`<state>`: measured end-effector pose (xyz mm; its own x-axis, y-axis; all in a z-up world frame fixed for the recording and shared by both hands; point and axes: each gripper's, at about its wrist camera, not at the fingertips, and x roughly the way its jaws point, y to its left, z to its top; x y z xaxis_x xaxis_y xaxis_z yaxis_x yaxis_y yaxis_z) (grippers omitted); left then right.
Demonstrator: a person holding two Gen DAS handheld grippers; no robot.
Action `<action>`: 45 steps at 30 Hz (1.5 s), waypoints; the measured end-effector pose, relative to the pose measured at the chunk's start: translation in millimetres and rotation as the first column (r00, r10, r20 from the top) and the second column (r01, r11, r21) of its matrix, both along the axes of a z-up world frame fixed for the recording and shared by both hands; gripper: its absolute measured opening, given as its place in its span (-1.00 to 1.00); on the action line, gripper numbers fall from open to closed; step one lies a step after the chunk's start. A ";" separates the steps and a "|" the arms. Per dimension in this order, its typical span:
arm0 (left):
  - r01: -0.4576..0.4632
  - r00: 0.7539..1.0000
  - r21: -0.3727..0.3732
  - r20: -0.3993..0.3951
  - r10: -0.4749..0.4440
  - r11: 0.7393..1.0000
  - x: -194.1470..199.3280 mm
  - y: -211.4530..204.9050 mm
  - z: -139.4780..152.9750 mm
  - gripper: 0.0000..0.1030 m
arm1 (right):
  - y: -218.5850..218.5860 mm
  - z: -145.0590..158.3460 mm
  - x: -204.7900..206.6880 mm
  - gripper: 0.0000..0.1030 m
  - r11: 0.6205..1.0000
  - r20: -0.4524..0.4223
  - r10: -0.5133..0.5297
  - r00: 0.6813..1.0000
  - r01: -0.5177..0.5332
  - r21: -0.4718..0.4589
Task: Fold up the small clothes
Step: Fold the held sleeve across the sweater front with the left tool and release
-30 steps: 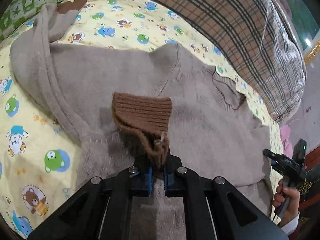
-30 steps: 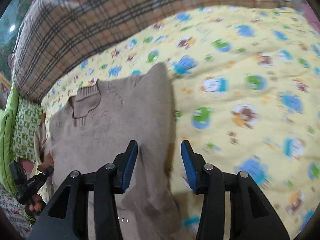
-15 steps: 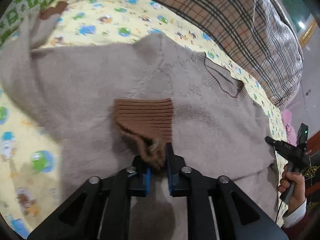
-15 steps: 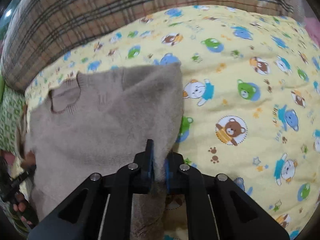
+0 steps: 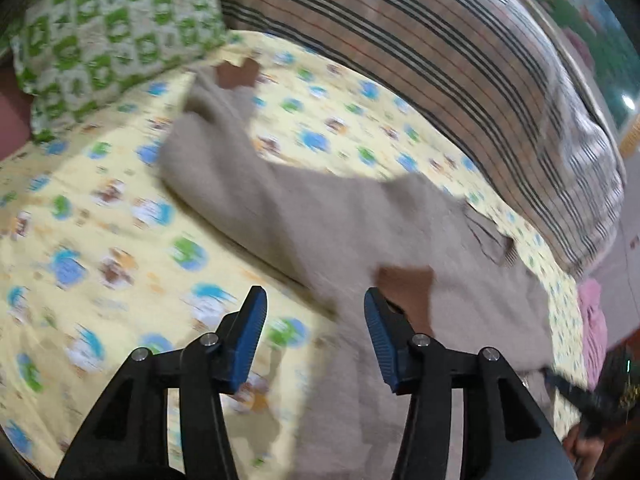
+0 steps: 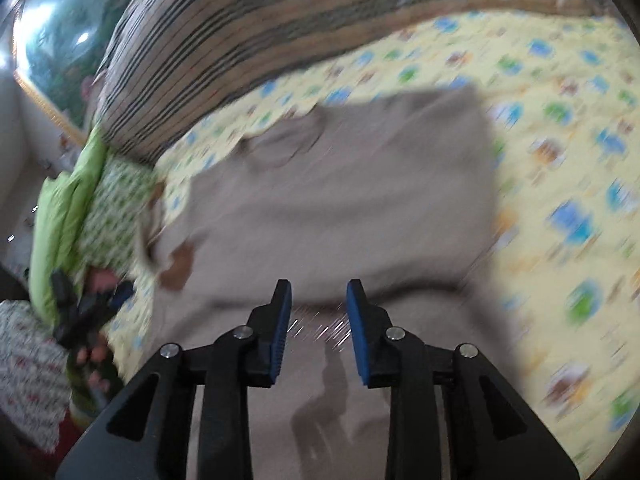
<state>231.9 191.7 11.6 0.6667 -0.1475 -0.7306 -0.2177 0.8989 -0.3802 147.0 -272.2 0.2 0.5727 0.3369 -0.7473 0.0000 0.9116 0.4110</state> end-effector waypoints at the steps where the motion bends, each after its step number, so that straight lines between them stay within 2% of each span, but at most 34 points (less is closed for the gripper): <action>1: -0.018 1.000 -0.001 -0.003 0.018 1.000 4.1 8.4 1.1 0.25 | 7.7 -5.6 -3.3 -0.42 1.000 -0.014 0.018 1.000 -0.018 0.012; 3: -0.055 0.998 0.006 -0.005 0.055 0.998 14.9 23.6 3.5 0.40 | 21.3 -15.9 -10.5 -0.28 0.998 -0.039 0.046 0.998 -0.044 0.044; 4: -0.071 0.997 0.016 -0.008 0.071 0.997 21.6 31.2 4.2 0.48 | 25.9 -20.2 -13.3 -0.05 0.997 -0.047 0.062 0.997 -0.059 0.053; 5: -0.083 0.996 0.027 -0.012 0.083 0.996 29.8 38.7 3.8 0.50 | 31.1 -24.0 -16.0 0.03 0.996 -0.051 0.078 0.996 -0.075 0.055; 7: -0.108 0.994 0.051 -0.028 0.110 0.993 45.2 49.0 1.3 0.51 | 39.7 -29.1 -23.5 0.03 0.994 -0.056 0.102 0.993 -0.100 0.046; 12: -0.131 0.989 0.046 -0.070 0.134 0.990 95.4 79.2 -6.8 0.52 | 43.4 -37.8 -37.9 0.03 0.993 -0.082 0.104 0.991 -0.099 0.064; 14: -0.164 0.980 0.083 -0.100 0.172 0.983 119.1 91.9 -7.6 0.57 | 45.2 -40.6 -40.1 0.03 0.994 -0.091 0.100 0.991 -0.096 0.053; 18: -0.190 0.970 0.069 -0.138 0.198 0.979 163.2 120.8 -13.0 0.57 | 46.4 -43.6 -42.4 0.03 0.995 -0.109 0.089 0.990 -0.084 0.051; 20: -0.219 0.959 0.090 -0.164 0.232 0.971 182.4 138.5 -18.2 0.57 | 48.2 -41.8 -44.1 0.03 0.996 -0.105 0.089 0.990 -0.086 0.028; 21: -0.265 0.944 0.106 -0.175 0.280 0.958 189.4 150.6 -22.4 0.51 | 49.7 -40.7 -44.9 0.03 0.996 -0.100 0.087 0.991 -0.086 0.015; 23: -0.296 0.939 0.043 -0.171 0.299 0.954 195.3 168.2 -30.5 0.22 | 52.2 -38.7 -46.0 0.03 0.996 -0.092 0.087 0.992 -0.087 0.004; 25: -0.262 0.953 -0.072 -0.175 0.246 0.963 200.3 176.3 -41.4 -0.63 | 54.2 -38.2 -47.5 0.03 0.996 -0.091 0.090 0.992 -0.090 0.010; 26: -0.236 0.960 -0.083 -0.178 0.218 0.968 202.2 173.6 -44.0 -0.66 | 54.5 -38.4 -48.1 0.03 0.996 -0.091 0.091 0.992 -0.090 0.014; 28: -0.169 0.975 -0.013 -0.147 0.165 0.986 202.4 156.6 -38.3 -0.87 | 56.2 -38.2 -49.3 0.03 0.995 -0.091 0.095 0.991 -0.094 0.015; 29: -0.143 0.982 0.003 -0.126 0.142 0.990 199.5 147.4 -33.2 -0.87 | 56.1 -38.2 -49.5 0.03 0.996 -0.089 0.094 0.992 -0.093 0.014; 32: -0.072 0.997 -0.033 -0.025 0.072 0.997 180.7 114.7 -5.6 -0.89 | 55.9 -37.0 -49.2 0.03 0.997 -0.085 0.081 0.993 -0.081 0.005; 34: -0.001 0.999 -0.031 0.035 0.002 1.000 167.6 81.1 15.3 -0.89 | 55.0 -35.2 -49.4 0.03 0.997 -0.077 0.070 0.995 -0.068 0.018; 37: 0.097 0.989 0.026 0.108 -0.099 0.995 143.0 20.3 40.2 -0.89 | 53.8 -34.6 -50.1 0.03 0.998 -0.068 0.055 0.996 -0.052 0.038; 38: 0.130 0.983 0.023 0.125 -0.131 0.991 135.7 -0.1 43.6 -0.89 | 53.4 -34.2 -50.9 0.03 0.998 -0.063 0.047 0.997 -0.044 0.042; 40: 0.193 0.969 0.017 0.152 -0.194 0.981 116.7 -42.2 46.8 -0.89 | 51.1 -32.8 -53.6 0.03 0.998 -0.049 0.023 0.999 -0.020 0.062; 42: 0.249 0.953 0.045 0.168 -0.253 0.967 95.8 -85.2 46.3 -0.88 | 48.9 -30.3 -56.6 0.03 0.997 -0.038 0.010 0.999 -0.007 0.078; 45: 0.333 0.924 0.034 0.184 -0.334 0.942 80.2 -145.3 42.5 -0.88 | 40.5 -23.9 -63.9 0.03 0.996 -0.010 -0.028 1.000 0.029 0.089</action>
<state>312.2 46.5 54.1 0.7021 -0.3835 -0.6000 0.1687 0.9082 -0.3831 83.1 -231.6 -23.8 0.5768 0.3859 -0.7200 0.0289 0.8712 0.4901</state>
